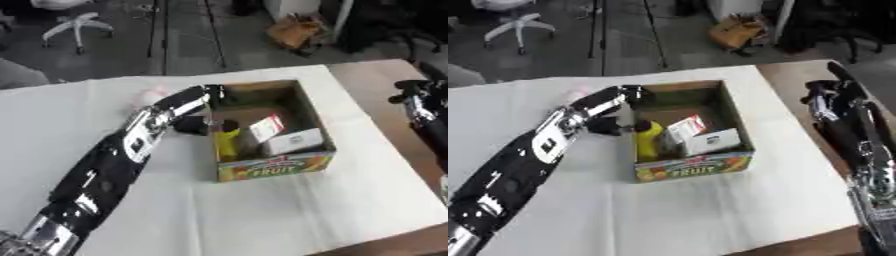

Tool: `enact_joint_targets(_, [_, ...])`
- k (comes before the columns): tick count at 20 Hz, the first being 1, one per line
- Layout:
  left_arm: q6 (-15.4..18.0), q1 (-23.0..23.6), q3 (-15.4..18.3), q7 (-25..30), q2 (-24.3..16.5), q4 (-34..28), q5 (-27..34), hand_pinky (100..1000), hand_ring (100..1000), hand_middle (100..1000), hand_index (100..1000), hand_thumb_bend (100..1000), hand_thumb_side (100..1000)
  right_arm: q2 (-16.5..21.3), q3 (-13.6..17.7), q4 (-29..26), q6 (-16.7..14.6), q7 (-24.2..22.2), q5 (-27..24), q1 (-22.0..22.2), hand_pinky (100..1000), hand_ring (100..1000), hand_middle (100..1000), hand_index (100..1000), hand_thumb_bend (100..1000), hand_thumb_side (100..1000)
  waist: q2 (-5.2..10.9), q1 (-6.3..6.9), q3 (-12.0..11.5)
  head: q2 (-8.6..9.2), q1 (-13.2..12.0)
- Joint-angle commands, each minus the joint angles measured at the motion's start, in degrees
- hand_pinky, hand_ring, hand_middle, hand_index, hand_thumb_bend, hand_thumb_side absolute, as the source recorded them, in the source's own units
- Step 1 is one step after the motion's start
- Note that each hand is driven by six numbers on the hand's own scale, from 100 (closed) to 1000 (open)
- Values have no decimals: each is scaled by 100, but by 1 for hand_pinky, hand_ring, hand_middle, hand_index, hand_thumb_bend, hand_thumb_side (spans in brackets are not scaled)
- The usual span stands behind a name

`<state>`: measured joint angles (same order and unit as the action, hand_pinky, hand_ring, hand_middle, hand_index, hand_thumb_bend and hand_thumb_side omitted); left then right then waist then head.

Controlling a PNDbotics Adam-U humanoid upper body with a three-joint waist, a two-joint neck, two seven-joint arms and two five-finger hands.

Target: Pick up objects on the table and place them in the box.

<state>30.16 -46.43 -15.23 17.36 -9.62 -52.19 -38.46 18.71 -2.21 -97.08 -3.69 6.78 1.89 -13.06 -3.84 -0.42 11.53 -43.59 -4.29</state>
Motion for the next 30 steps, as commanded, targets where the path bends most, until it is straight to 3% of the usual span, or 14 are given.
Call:
enact_joint_targets(1, [85, -85, 173, -74, 0, -54, -253, 713, 774, 855, 884, 697, 942, 64, 2, -55, 5, 50, 10, -59, 852, 659, 698, 993, 131, 505, 75, -18, -8, 34, 12])
enact_joint_targets(6, [53, -48, 266, -336, -14, -21, -228, 708, 770, 854, 882, 666, 939, 63, 3, -53, 11, 57, -5, -61, 850, 658, 696, 994, 131, 506, 76, -23, -20, 41, 17])
enact_joint_targets(7, [33, -22, 288, -368, -10, -12, -203, 680, 739, 829, 877, 546, 946, 59, 7, -51, 11, 58, -11, -55, 813, 655, 695, 995, 122, 513, 71, -31, -42, 45, 34])
enact_joint_targets(13, [-443, 201, 901, -868, -111, -392, 290, 677, 737, 827, 875, 494, 934, 65, 23, -34, -3, 0, -94, -35, 749, 642, 690, 996, 108, 521, 61, -38, -102, 46, 81])
enact_joint_targets(21, [-1172, 1005, 1831, -1599, -787, -1034, 1021, 659, 714, 805, 870, 485, 931, 92, 43, -36, -85, -231, -163, -17, 726, 631, 687, 998, 100, 533, 34, -44, -235, 34, 145])
enact_joint_targets(25, [-1912, 1454, 1736, -1713, -1301, -1848, 2812, 659, 714, 800, 865, 480, 886, 115, 57, -30, -120, -319, -179, -16, 721, 629, 686, 999, 100, 535, 18, -16, -252, 50, 142])
enact_joint_targets(27, [-2154, 1584, 1729, -1693, -1423, -2181, 3157, 659, 714, 800, 865, 480, 886, 120, 62, -28, -128, -337, -183, -19, 721, 629, 686, 999, 100, 535, 14, -10, -253, 55, 139])
enact_joint_targets(30, [-2327, 1739, 1834, -1758, -1536, -2523, 3167, 659, 717, 802, 866, 488, 851, 119, 72, -30, -138, -348, -190, -21, 720, 628, 686, 1000, 100, 535, 1, -8, -275, 38, 166])
